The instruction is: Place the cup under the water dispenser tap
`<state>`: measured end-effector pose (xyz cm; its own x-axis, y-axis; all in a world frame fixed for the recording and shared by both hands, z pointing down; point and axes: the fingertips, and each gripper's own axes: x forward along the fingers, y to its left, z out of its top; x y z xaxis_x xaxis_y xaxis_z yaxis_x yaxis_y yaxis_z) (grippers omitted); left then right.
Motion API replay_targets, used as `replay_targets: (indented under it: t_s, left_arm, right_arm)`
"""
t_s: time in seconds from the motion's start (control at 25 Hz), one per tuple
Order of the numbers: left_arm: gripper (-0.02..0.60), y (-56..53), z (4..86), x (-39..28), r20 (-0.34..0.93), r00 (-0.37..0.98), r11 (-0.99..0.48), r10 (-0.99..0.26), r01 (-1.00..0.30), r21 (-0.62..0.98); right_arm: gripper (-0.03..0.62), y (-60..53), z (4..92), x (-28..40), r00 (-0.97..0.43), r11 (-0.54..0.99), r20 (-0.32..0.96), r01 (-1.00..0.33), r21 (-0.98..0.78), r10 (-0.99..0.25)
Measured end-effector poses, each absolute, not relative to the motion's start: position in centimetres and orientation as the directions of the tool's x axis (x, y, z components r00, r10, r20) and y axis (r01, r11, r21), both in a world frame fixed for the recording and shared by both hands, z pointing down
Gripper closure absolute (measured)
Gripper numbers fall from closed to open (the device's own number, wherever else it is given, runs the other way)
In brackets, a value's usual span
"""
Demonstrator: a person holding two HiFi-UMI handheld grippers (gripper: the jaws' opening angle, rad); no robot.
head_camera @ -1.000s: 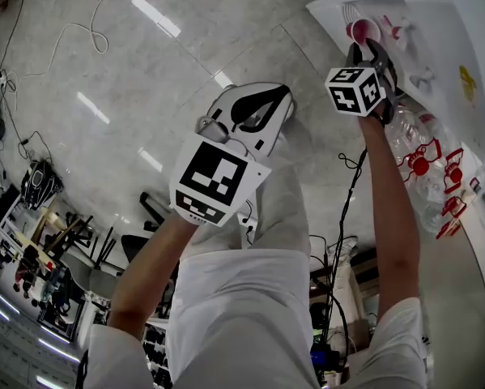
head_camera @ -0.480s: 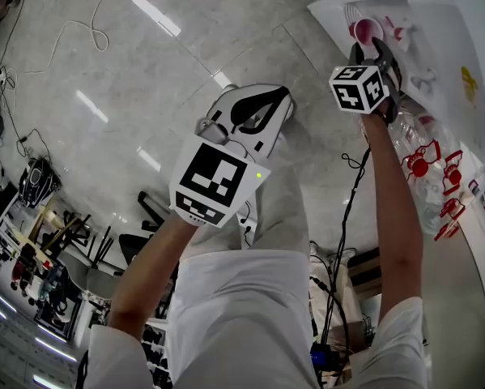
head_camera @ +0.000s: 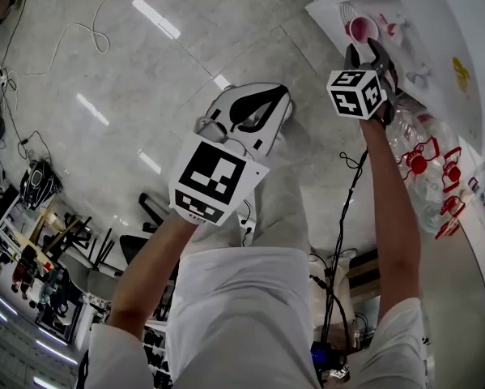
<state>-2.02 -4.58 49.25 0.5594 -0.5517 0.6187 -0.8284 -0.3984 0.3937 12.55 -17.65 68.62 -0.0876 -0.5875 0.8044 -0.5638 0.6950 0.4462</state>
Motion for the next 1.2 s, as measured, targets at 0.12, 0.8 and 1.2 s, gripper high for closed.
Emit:
replay_targets:
  t_s: [0.12, 0.8, 1.2]
  left_arm:
    - [0.581, -4.5, 48.8, -2.1, 0.616, 0.558, -0.401, -0.556, -0.829, 0.390]
    - [0.581, -4.5, 43.3, -1.1, 0.581, 0.564, -0.443, -0.587, -0.824, 0.352]
    - [0.581, -3.1, 38.1, 0.0, 0.552, 0.561, -0.442, -0.617, -0.827, 0.347]
  right_arm:
    - [0.413, -17.0, 67.6, 12.3, -0.115, 0.694, 0.799, -0.579, 0.429, -0.590]
    - [0.569, -13.4, 58.0, 12.0, -0.217, 0.620, 0.727, -0.704, 0.346, -0.652]
    - [0.583, -9.4, 50.0, 12.9, -0.294, 0.595, 0.687, -0.764, 0.249, -0.664]
